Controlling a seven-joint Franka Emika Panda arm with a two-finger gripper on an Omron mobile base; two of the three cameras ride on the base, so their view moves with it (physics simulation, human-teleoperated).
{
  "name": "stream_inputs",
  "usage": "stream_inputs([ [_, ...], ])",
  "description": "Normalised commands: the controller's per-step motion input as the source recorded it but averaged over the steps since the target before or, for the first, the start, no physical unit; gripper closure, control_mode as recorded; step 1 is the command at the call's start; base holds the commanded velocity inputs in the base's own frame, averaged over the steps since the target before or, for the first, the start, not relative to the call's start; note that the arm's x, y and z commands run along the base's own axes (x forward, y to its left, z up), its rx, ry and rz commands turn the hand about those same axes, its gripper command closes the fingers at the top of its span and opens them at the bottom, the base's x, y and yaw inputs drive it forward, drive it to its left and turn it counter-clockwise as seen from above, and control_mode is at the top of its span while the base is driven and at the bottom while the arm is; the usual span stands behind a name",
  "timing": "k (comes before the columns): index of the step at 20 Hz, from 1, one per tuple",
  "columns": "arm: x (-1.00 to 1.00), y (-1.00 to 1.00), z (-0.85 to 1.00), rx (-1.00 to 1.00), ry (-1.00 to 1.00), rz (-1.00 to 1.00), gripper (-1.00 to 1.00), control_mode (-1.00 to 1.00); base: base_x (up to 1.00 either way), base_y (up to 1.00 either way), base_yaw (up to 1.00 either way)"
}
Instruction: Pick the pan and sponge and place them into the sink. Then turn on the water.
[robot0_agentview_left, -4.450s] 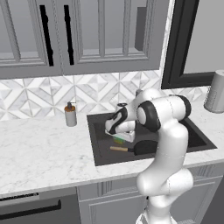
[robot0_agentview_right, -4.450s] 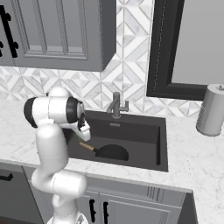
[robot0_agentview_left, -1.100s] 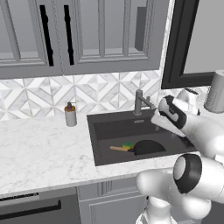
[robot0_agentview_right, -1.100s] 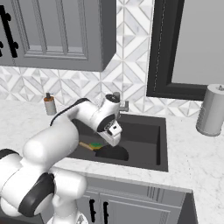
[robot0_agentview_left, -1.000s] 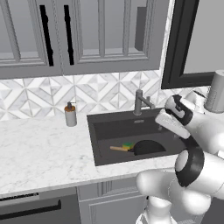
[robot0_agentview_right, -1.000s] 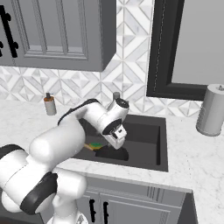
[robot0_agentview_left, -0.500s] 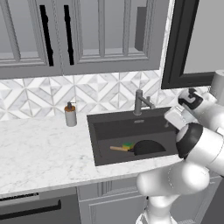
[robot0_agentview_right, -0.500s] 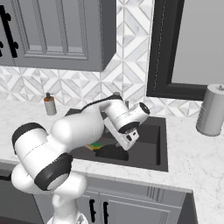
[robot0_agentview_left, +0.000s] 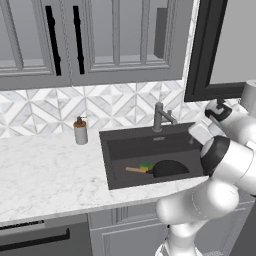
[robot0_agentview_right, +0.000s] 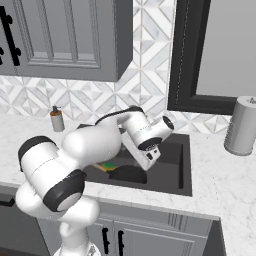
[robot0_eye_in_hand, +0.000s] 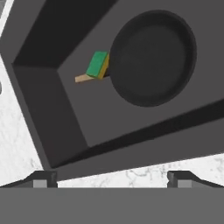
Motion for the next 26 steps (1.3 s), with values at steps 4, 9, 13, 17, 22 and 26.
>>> stream_inputs([
  [4,0.59,0.0,0.01,0.13,-0.14,0.04,-1.0,-1.0,0.0,0.0,0.0],
  [9,0.52,-0.01,0.01,0.06,-0.22,0.0,-1.0,-1.0,0.0,0.0,0.0],
  [13,0.27,-0.18,0.0,0.0,-0.26,0.0,-1.0,-1.0,0.0,0.0,0.0],
  [17,0.12,-0.28,0.0,0.0,-0.25,0.02,-1.0,-1.0,0.0,0.0,0.0],
  [22,0.09,-0.1,0.0,0.0,-0.03,0.02,-1.0,-1.0,0.0,0.0,0.0],
  [26,0.16,0.0,0.0,0.0,0.01,0.0,-1.0,-1.0,0.0,0.0,0.0],
])
